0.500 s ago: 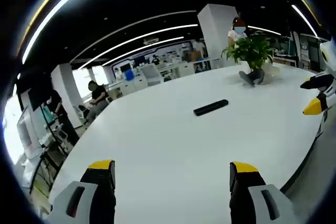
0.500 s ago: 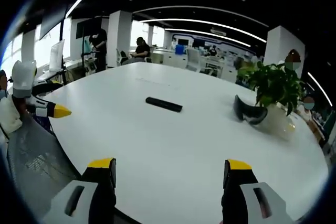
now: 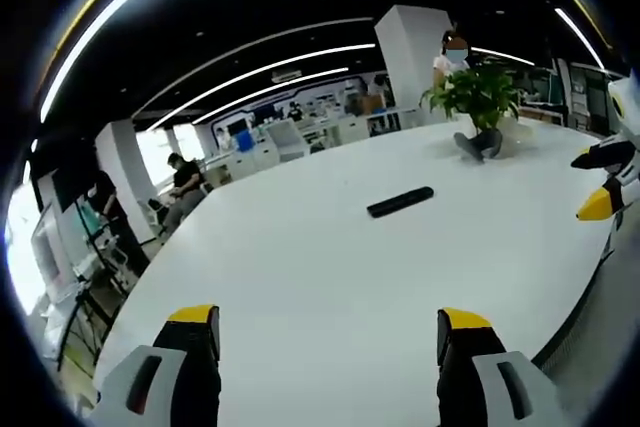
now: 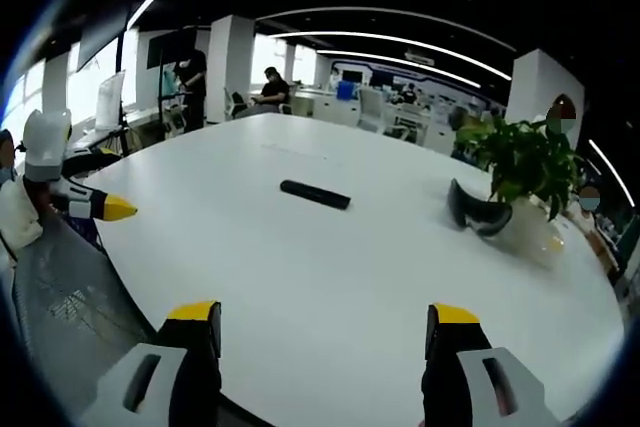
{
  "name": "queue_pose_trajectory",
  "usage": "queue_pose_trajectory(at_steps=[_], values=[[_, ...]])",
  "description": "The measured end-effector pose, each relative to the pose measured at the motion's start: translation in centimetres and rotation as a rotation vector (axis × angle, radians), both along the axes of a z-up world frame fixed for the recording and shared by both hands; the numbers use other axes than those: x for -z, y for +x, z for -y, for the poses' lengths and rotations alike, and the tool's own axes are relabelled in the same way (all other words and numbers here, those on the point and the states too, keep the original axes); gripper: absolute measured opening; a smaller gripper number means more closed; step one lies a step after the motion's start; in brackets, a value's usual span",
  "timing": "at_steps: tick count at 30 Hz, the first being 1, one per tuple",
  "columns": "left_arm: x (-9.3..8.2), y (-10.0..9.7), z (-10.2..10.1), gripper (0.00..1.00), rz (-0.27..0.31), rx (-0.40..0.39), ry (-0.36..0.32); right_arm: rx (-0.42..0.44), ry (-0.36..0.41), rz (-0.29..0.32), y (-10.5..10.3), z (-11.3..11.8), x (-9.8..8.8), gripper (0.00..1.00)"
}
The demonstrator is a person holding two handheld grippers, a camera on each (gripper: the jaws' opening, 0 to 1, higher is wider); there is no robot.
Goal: Press the specified remote control buttons in sequence, fully releasing each button before pressing the next.
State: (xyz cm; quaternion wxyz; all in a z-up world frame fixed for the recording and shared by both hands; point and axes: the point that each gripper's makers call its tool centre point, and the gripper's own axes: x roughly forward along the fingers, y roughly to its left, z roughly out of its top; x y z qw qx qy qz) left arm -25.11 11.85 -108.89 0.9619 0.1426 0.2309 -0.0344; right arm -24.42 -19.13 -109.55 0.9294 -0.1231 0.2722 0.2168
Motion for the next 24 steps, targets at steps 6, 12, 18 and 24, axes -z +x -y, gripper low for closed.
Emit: queue_pose_trajectory(at_steps=[6,12,18,24], values=[[-0.04,0.01,-0.08,0.93,0.001,-0.004,0.001,0.0,-0.001,-0.003,0.03,0.02,0.03,0.83],[0.01,0.03,-0.11,0.93,0.0,-0.005,0.003,0.0,0.0,-0.003,0.05,0.02,0.03,0.83],[0.06,0.02,-0.14,0.93,-0.002,-0.007,0.005,0.004,0.002,-0.001,0.06,0.11,0.02,0.83],[-0.07,0.06,-0.14,0.93,0.006,-0.007,0.003,0.005,0.007,0.0,0.07,0.12,-0.04,0.83]])
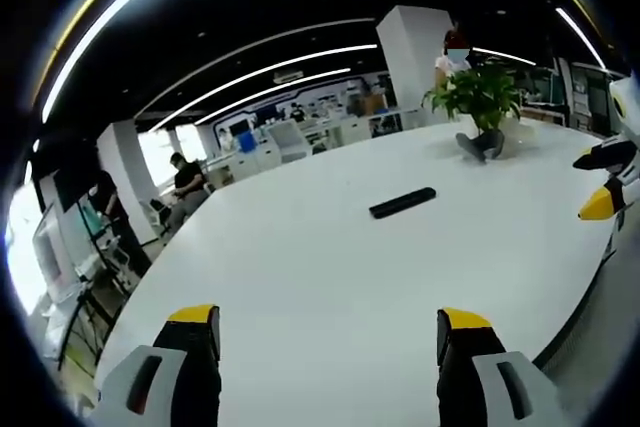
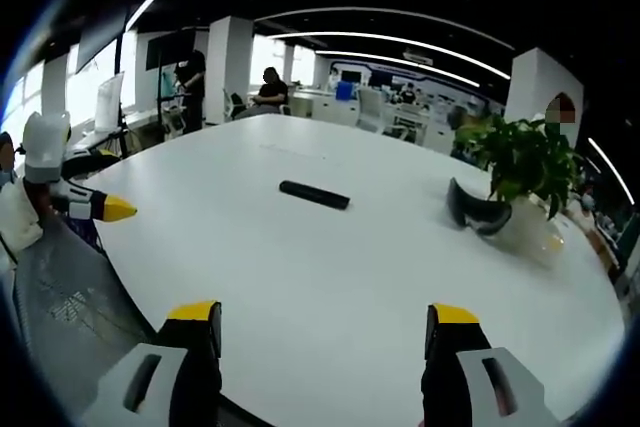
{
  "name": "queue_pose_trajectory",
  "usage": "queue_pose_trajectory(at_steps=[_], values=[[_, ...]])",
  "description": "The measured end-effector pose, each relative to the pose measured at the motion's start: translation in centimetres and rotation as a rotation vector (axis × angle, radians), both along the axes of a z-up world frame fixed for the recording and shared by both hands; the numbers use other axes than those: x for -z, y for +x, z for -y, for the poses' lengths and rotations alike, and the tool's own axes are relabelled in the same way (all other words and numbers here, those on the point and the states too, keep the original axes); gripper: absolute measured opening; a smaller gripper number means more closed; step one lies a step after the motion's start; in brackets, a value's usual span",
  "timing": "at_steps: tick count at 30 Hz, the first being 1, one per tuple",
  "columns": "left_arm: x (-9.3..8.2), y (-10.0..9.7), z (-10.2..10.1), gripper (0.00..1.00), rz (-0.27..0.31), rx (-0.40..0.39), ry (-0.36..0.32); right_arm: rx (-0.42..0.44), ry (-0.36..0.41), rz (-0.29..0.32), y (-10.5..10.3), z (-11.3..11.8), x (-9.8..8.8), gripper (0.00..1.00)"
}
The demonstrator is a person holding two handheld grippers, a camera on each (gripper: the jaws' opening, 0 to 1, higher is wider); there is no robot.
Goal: Press the specified remote control buttons in sequence, fully releasing each button before pressing the next.
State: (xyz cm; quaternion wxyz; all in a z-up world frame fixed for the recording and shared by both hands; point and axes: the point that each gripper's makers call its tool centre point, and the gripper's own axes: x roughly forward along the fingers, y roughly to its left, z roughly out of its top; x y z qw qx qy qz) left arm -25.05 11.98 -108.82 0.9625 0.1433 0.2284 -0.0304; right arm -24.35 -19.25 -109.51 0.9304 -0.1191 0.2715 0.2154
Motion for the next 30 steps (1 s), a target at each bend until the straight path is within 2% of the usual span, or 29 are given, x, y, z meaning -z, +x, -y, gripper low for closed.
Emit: queue_pose_trajectory(at_steps=[8,15,20,27,30], values=[[-0.1,0.0,-0.1,0.93,0.005,-0.005,0.004,-0.006,-0.001,0.002,0.0,-0.1,-0.1,0.82],[-1.5,0.1,-0.3,0.88,0.062,-0.016,0.002,-0.005,0.007,0.008,0.0,0.0,-0.3,0.82],[-1.5,0.2,-0.5,0.87,0.059,-0.018,0.014,0.0,0.016,0.014,0.0,0.1,-0.5,0.82],[-3.2,1.0,-0.8,0.87,0.093,-0.012,0.038,-0.007,0.021,0.019,0.0,-0.1,-0.6,0.82],[-4.3,1.7,-0.5,0.87,0.119,-0.016,0.022,-0.007,0.025,0.019,0.0,-0.1,-0.6,0.81]])
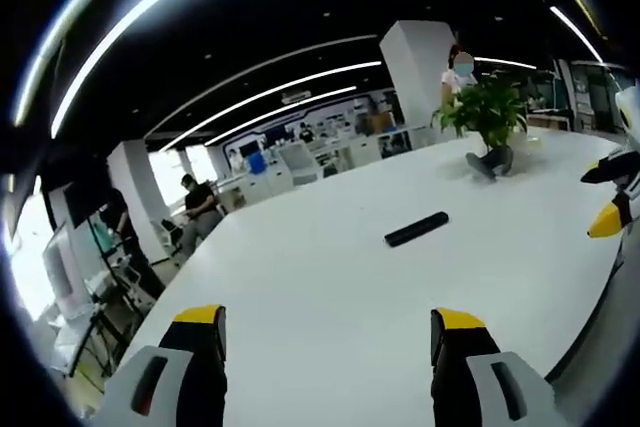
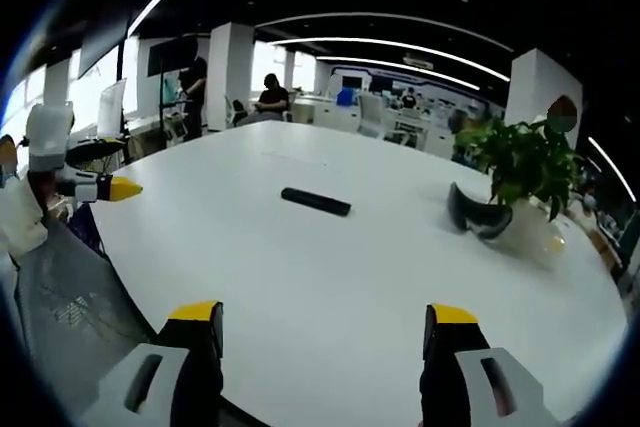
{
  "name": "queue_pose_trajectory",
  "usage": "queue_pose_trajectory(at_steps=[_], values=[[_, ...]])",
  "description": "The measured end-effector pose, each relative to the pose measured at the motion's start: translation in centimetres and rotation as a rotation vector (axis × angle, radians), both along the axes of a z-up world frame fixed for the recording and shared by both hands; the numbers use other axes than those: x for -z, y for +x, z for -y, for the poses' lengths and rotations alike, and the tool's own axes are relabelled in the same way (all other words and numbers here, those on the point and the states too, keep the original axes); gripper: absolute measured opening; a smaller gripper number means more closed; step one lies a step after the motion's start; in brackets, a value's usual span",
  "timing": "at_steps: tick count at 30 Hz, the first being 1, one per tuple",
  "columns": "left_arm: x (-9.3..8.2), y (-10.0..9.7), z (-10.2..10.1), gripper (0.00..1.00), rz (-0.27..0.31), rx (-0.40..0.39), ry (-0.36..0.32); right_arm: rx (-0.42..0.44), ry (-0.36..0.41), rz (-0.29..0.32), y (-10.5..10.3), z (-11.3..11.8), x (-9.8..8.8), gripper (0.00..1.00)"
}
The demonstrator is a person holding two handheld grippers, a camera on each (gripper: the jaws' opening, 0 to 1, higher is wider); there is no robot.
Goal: Press the specified remote control buttons in sequence, fully releasing each button before pressing the next.
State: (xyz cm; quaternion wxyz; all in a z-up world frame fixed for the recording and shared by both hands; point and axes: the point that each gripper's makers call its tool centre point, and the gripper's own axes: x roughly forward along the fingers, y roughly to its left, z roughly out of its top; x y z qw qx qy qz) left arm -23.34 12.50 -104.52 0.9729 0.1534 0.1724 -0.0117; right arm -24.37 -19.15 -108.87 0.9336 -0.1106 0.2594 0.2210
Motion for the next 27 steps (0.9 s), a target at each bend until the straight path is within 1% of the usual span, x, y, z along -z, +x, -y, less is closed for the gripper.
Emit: queue_pose_trajectory(at_steps=[1,4,6,9,13,18,22,23,25,27], values=[[-0.5,0.3,0.2,0.87,0.014,0.002,-0.004,0.002,0.0,-0.001,0.0,0.0,0.0,0.81],[-1.1,1.1,0.6,0.87,0.026,0.019,0.002,0.008,0.0,0.0,0.1,0.1,0.0,0.81],[-1.7,1.7,1.1,0.87,0.032,0.043,0.025,0.008,-0.002,-0.001,0.0,0.1,0.0,0.81],[-2.7,2.8,2.0,0.88,0.065,0.09,0.023,0.007,-0.009,-0.005,0.0,0.1,0.1,0.81],[-3.0,4.2,2.5,0.88,0.061,0.125,0.064,0.011,-0.012,-0.013,0.0,0.2,0.3,0.81],[-3.7,5.9,3.2,0.89,0.061,0.153,0.065,0.013,-0.011,-0.019,0.0,0.2,0.4,0.8],[-4.4,7.5,3.7,0.88,0.064,0.184,0.106,0.005,-0.013,-0.023,0.0,0.1,0.5,0.8],[-4.5,7.9,3.8,0.88,0.064,0.192,0.109,0.003,-0.016,-0.026,0.0,0.1,0.5,0.8],[-4.3,8.7,4.5,0.88,0.032,0.22,0.103,-0.003,-0.019,-0.027,-0.1,0.0,0.6,0.8],[-4.3,9.4,4.8,0.88,0.033,0.22,0.098,-0.005,-0.025,-0.032,-0.1,0.0,0.7,0.8]])
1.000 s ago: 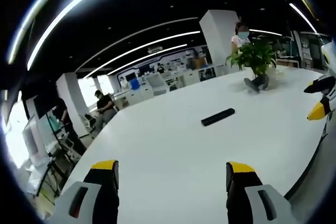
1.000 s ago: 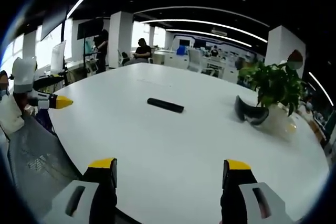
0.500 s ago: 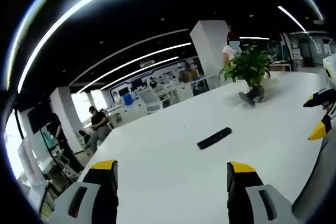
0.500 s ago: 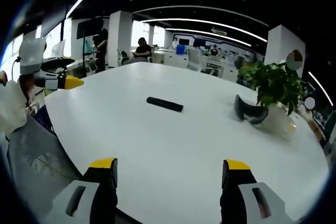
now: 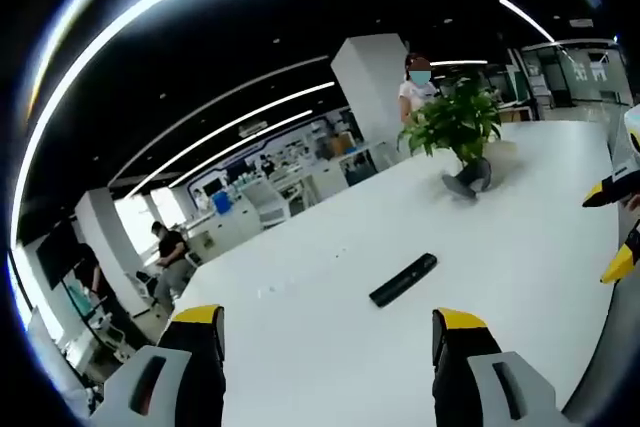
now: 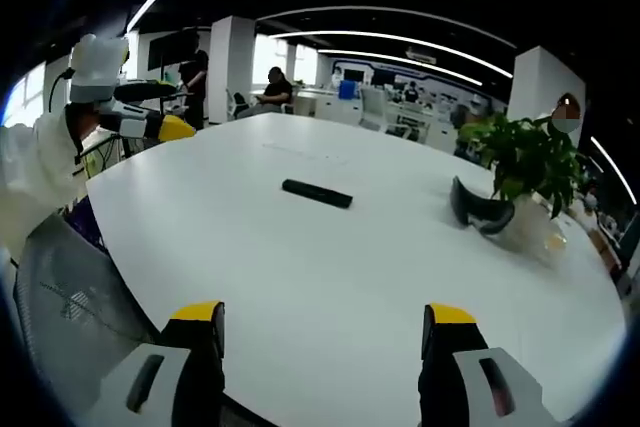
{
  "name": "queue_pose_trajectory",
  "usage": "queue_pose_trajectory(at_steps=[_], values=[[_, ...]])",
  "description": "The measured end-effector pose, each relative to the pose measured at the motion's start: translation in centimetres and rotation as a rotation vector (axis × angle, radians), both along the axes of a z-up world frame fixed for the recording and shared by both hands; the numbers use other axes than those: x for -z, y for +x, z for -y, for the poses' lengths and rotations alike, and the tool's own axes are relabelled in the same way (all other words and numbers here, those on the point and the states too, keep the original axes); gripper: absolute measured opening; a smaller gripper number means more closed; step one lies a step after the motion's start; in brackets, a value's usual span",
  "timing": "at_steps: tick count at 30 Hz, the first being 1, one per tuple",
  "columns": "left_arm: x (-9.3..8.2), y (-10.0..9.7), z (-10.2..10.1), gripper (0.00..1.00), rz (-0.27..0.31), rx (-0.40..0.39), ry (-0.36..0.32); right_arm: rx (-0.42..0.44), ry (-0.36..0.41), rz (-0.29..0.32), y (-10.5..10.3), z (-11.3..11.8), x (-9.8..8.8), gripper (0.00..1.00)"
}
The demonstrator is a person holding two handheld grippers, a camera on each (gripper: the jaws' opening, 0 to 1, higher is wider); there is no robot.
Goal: Press the specified remote control buttons in sequence, fully releasing each button before pressing the next.
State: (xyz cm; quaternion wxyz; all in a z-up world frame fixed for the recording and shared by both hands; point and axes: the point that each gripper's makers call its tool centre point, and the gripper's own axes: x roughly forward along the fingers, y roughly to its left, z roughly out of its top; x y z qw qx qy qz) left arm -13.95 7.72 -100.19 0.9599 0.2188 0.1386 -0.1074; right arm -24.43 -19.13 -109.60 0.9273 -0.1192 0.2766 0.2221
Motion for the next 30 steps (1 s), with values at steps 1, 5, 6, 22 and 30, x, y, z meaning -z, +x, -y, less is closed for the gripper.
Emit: queue_pose_trajectory(at_steps=[1,5,6,22,30], values=[[0.2,0.4,0.2,0.88,-0.011,-0.001,-0.001,0.0,-0.001,-0.001,0.0,0.0,0.0,0.8],[0.6,1.3,1.1,0.88,-0.029,0.022,-0.013,0.009,-0.002,-0.011,0.0,0.2,0.2,0.8],[0.7,1.5,1.3,0.88,-0.031,0.029,-0.012,0.011,-0.002,-0.011,0.0,0.2,0.2,0.8],[2.7,6.6,3.6,0.81,-0.125,0.156,0.11,0.015,-0.01,-0.034,0.0,0.4,0.7,0.78],[4.5,8.9,4.3,0.81,-0.171,0.161,0.186,0.016,-0.01,-0.043,0.0,0.3,0.8,0.77]])
